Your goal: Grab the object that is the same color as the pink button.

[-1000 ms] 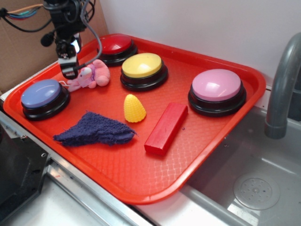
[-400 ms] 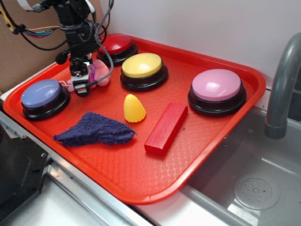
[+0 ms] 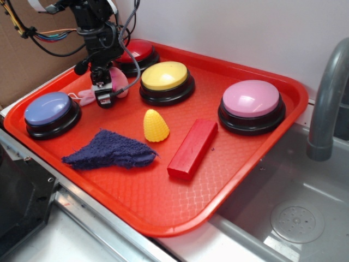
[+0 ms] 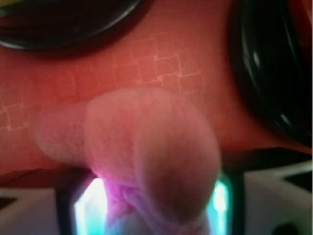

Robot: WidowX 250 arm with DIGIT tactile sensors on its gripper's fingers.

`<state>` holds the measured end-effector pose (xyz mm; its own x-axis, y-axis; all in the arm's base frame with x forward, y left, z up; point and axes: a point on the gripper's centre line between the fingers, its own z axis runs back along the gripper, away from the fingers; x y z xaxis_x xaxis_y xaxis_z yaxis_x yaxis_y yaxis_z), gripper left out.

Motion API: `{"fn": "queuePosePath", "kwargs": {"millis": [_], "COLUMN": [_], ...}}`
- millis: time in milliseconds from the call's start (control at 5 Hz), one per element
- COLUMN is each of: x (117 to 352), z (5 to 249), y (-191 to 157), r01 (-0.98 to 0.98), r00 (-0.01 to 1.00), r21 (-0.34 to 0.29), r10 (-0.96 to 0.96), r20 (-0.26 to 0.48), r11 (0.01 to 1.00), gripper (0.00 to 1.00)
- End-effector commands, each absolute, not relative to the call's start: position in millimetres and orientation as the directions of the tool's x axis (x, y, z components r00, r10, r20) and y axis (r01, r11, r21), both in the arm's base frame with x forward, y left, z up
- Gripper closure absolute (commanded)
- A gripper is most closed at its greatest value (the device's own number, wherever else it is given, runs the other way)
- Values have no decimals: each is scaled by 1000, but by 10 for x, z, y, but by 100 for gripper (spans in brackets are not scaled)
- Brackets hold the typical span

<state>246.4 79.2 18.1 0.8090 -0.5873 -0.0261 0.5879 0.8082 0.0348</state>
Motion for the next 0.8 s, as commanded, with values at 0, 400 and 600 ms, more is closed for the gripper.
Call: {"fn": "queuePosePath", "kwargs": {"millis": [0, 400, 600], "x": [2353, 2065, 1907], "z": [543, 1536, 2051], "y": [779, 199, -182], "r01": [471, 75, 131], "r00": [882, 997, 991], "r21": [248, 304, 272], "r10": [-458, -64, -132], "r20": [-111, -48, -16], "r11": [847, 950, 953], "gripper": [100, 100, 100]}}
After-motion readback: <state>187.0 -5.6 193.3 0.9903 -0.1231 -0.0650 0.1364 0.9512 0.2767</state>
